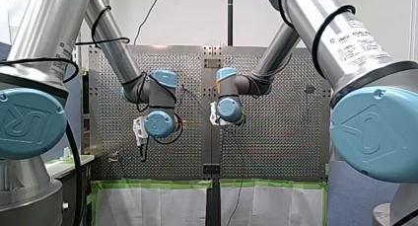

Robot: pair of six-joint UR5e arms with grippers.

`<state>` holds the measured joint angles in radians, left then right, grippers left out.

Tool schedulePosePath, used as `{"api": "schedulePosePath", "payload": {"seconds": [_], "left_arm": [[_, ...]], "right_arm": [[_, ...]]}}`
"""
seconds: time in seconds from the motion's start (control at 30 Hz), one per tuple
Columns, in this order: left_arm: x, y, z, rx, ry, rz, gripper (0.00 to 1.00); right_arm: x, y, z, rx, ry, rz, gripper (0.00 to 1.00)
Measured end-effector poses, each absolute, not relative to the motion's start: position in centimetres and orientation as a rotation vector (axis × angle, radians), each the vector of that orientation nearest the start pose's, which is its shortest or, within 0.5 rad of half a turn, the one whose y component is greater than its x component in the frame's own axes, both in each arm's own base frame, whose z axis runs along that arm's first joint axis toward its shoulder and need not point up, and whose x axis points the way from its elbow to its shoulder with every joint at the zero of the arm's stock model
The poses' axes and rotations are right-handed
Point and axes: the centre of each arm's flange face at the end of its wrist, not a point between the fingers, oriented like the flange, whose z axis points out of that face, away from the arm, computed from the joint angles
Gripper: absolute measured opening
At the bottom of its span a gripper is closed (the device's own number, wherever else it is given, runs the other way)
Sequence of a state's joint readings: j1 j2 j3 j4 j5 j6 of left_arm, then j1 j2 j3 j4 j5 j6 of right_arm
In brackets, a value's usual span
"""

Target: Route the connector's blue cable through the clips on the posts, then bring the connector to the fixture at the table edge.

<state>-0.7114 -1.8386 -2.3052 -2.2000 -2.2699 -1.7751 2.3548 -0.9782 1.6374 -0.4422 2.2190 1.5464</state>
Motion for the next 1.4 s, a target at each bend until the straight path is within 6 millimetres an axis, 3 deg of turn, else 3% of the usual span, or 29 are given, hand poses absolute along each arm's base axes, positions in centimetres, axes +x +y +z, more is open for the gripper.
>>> {"api": "schedulePosePath", "payload": {"seconds": [0.27,1.4], "left_arm": [[25.7,-31.0,13.7,-0.099,1.624,-0.162,1.0],[25.7,-31.0,13.7,-0.097,1.624,-0.164,1.0]], "right_arm": [[49.5,-35.8,16.1,1.546,-1.084,1.151,0.98],[49.6,-35.7,16.1,1.549,-1.082,1.153,0.98]]}}
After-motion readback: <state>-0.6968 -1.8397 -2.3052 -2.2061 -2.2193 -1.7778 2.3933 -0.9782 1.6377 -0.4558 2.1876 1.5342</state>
